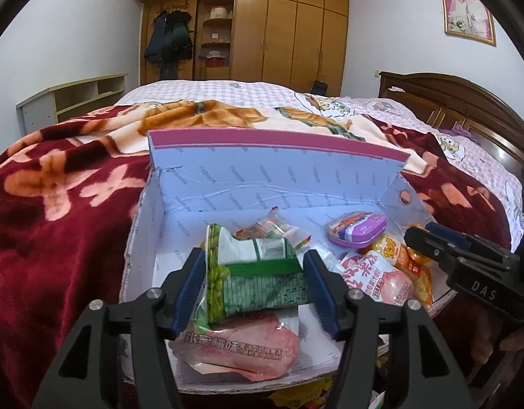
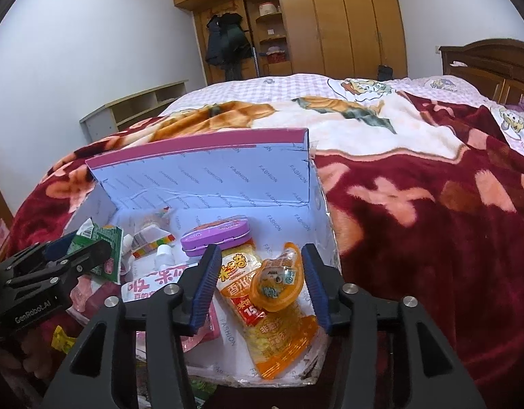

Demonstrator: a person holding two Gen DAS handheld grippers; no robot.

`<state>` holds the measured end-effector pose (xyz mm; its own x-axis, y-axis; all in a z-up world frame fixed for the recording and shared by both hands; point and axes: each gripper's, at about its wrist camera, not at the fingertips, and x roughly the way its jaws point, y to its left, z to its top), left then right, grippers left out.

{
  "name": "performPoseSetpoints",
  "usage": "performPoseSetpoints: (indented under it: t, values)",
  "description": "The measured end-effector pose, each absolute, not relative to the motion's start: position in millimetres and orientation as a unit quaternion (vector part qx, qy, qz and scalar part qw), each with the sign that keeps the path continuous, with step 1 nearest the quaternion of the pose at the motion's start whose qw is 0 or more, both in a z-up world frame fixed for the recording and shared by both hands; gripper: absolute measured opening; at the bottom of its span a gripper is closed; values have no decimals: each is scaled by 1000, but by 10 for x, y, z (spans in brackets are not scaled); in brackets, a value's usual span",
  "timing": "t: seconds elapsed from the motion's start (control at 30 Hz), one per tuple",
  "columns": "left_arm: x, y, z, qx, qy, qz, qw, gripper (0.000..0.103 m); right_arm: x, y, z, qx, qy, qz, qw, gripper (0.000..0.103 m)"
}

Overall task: Organize snacks
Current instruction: 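Lower into the box and open left tool while right tool releases the jelly cup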

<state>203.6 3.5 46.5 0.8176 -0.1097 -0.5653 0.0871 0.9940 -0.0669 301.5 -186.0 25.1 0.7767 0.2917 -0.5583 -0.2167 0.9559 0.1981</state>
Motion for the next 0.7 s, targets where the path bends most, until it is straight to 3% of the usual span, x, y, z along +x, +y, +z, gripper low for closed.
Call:
performPoseSetpoints:
  t: [0.7]
  values:
    - [1688, -35, 717, -5, 291, -68, 954, 64, 2629, -1951, 344, 102, 302, 153, 935, 51]
